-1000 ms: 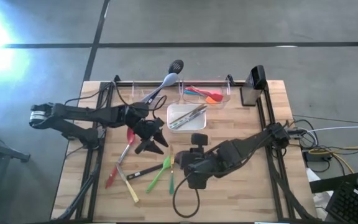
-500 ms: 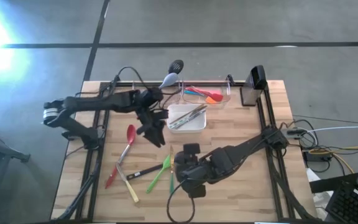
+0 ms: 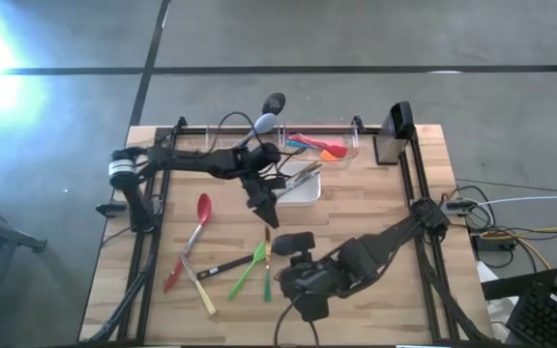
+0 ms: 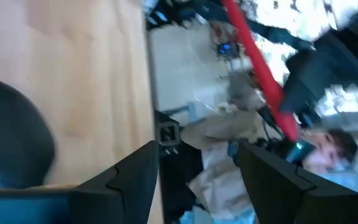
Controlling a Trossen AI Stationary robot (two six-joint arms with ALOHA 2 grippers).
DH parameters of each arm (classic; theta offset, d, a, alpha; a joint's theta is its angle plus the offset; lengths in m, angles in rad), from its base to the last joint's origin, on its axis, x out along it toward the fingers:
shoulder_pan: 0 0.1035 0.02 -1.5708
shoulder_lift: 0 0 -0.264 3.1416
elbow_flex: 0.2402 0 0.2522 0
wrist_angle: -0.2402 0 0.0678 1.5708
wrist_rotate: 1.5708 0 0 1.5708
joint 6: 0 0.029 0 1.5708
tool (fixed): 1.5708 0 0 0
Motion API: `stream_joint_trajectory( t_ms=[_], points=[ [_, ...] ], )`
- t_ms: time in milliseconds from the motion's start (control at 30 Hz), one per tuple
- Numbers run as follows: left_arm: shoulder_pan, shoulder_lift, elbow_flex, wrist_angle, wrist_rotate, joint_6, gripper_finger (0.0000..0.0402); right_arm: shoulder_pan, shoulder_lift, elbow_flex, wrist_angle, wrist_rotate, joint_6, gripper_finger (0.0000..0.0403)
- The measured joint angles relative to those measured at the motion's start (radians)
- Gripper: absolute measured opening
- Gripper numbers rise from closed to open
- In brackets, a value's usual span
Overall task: Pick & Place Kitchen Items
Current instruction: Put the red serving spoon into the left transparent bin
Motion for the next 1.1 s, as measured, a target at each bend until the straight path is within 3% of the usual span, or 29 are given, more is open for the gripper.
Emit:
stream_joint_trajectory(
  t_ms=[233, 600, 833, 1100],
  points=[
    [-0.001, 0.143, 0.167, 0.004, -0.040, -0.005, 0.0225, -0.074, 0.000, 0.007, 0.000, -0.094, -0.039, 0.0074],
    [-0.030, 0.214, 0.343, -0.004, -0.053, -0.111, 0.0225, -0.208, -0.001, 0.007, 0.000, -0.223, -0.155, 0.0074],
    [-0.031, 0.215, 0.366, -0.040, -0.072, -0.110, 0.0217, -0.242, 0.001, 0.007, 0.000, -0.278, -0.203, 0.0074],
    [-0.049, 0.222, 0.366, -0.122, 0.034, 0.005, 0.0196, -0.248, 0.000, 0.007, -0.036, -0.477, -0.137, 0.0074]
  ],
)
